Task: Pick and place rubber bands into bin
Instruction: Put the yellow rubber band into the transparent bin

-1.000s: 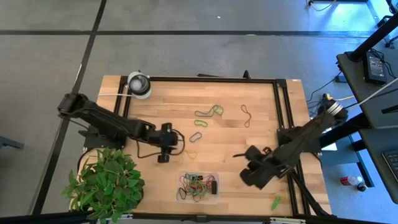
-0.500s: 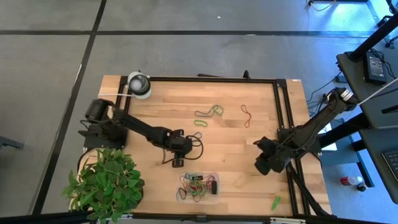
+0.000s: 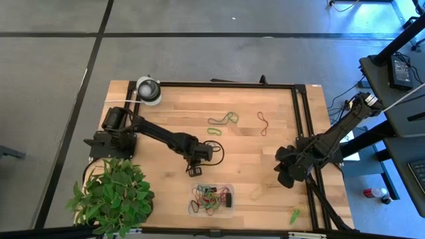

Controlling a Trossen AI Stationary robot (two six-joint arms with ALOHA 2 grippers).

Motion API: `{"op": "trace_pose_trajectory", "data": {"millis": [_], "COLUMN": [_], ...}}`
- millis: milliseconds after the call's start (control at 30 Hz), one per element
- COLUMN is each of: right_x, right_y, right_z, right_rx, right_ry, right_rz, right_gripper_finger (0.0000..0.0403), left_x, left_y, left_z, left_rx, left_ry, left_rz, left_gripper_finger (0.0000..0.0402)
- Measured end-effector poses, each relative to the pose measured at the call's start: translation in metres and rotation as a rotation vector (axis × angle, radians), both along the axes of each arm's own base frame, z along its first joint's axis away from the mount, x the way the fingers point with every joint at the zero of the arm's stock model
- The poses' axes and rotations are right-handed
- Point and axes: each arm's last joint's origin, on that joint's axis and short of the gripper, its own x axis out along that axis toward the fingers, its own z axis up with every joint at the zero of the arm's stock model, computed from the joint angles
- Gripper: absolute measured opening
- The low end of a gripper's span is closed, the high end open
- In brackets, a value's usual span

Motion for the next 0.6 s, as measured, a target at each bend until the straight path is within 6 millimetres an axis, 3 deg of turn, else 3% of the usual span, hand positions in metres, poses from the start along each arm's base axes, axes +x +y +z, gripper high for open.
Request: {"op": "trace_pose_trajectory", "data": {"millis": [300,600], "right_x": [0.000,0.000], "right_y": [0.000,0.000], "right_z": [0.000,0.000], "right_rx": [-0.007,-0.115], "right_ry": [-0.001,-0.025], "right_rz": [0.010,0.192], "right_gripper_finger": [0.0013,0.0003], "left_x": [0.021,0.028], "left_y": [-0.007,-0.024], "left_z": [0.057,0.110], "left_rx": [0.046,0.083], "left_ry": [-0.040,-0.081], "left_rz": [-0.098,-0.192], "left_gripper_finger": [0.0002,0.0002]}}
